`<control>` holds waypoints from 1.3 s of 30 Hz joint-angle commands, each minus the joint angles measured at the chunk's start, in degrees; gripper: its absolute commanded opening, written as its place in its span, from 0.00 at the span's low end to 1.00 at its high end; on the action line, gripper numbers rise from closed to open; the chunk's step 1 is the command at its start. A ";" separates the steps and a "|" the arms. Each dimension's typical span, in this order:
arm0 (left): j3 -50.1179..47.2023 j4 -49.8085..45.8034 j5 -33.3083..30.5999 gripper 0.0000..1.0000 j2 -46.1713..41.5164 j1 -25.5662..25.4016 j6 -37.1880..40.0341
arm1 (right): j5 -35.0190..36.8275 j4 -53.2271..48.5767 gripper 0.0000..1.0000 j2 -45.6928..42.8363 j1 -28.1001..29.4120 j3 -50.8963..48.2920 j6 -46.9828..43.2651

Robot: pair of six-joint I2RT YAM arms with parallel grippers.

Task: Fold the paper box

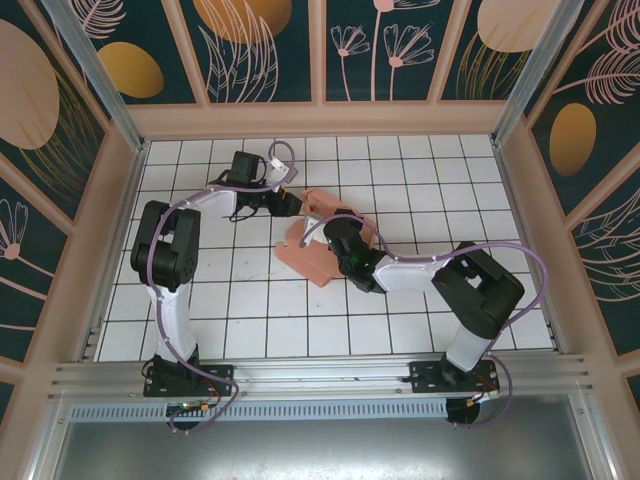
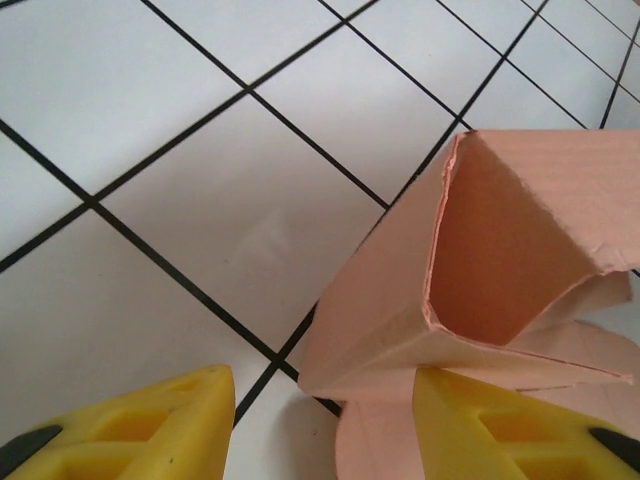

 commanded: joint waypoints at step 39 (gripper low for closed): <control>-3.31 4.57 5.03 0.37 0.59 -2.25 -2.19 | 0.03 -8.43 0.00 3.22 -1.62 4.85 7.52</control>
